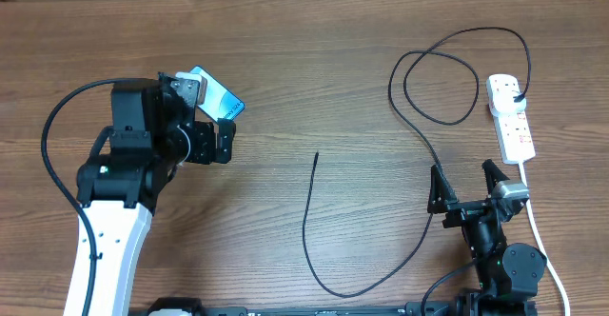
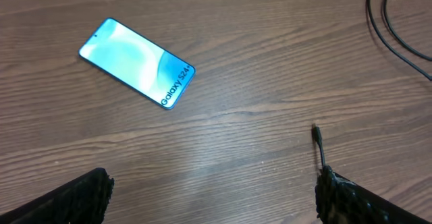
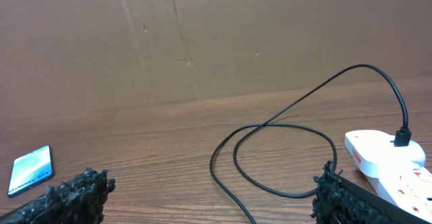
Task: Plug charger to phone and switch on socket
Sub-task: 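Move the left gripper forward over the Galaxy S24+ phone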
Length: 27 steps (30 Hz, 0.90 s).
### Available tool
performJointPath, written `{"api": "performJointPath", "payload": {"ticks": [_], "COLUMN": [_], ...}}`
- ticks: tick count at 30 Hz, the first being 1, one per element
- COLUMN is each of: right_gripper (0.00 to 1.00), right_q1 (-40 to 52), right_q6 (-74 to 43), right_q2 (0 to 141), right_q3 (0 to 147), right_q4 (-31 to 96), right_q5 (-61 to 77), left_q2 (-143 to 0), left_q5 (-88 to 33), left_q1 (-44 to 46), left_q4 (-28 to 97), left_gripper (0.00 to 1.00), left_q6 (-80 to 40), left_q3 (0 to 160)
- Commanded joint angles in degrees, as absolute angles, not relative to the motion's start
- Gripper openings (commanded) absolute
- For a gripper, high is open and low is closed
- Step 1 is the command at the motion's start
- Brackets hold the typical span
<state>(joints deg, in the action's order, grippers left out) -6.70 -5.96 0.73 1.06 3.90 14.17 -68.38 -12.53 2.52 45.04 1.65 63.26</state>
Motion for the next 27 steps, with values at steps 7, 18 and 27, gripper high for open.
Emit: {"api": "performJointPath", "payload": {"ticks": [7, 18, 27], "right_gripper": [1.0, 1.0, 1.0], "right_q1": [-6.4, -6.4, -6.4], "right_q6": [-5.8, -5.8, -5.8], "right_q2": [0.2, 0.2, 0.2], "right_q3": [0.4, 0.4, 0.4], "right_q4": [3.6, 3.6, 3.6], "right_q5": [13.5, 13.5, 13.5], "left_q2": [-69.6, -79.7, -100.0], "left_q5": [-12.6, -7.4, -3.2], "left_q1": [2.7, 3.8, 6.6], "left_q4": [44.9, 51.9, 67.1], "left_gripper": [1.0, 1.0, 1.0], "left_q6": [-1.6, -12.3, -19.5], "left_q3": [64.8, 73.2, 96.0]}}
